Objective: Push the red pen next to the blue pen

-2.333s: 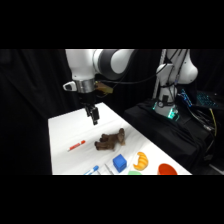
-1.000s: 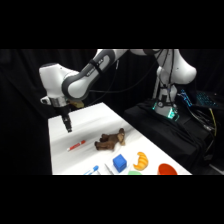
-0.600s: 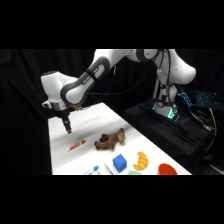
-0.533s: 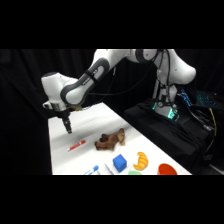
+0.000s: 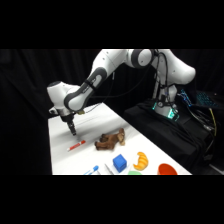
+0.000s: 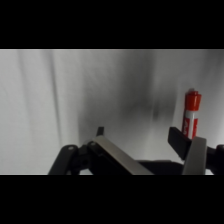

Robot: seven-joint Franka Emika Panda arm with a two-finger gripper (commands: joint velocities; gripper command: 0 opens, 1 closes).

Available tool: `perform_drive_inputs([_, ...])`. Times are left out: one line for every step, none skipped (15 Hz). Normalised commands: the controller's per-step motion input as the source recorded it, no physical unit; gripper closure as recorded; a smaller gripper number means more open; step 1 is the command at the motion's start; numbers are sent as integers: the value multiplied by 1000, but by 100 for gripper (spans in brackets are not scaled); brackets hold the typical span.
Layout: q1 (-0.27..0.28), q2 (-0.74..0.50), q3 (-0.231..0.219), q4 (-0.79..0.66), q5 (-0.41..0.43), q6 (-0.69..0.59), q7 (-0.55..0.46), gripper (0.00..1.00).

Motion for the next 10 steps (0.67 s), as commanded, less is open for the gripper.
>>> perform_drive_inputs([-62,122,64,197,20,47,-181,0])
perform_drive_inputs([-46,123,61,207,18,54,-157,0])
perform_drive_inputs([-22,121,53,206,6,72,-127,0])
perform_drive_inputs([-1,119,43,195,-9,95,-113,0])
perform_drive_inputs([15,122,37,187,-18,106,-100,0])
perform_drive_inputs([35,129,29,166,-30,126,-80,0])
perform_drive_inputs([44,137,27,149,-35,138,-75,0])
perform_drive_inputs([44,145,27,139,-36,145,-69,0])
perform_drive_inputs([42,153,27,134,-34,149,-62,0])
perform_drive_inputs([41,160,23,132,-37,156,-55,0])
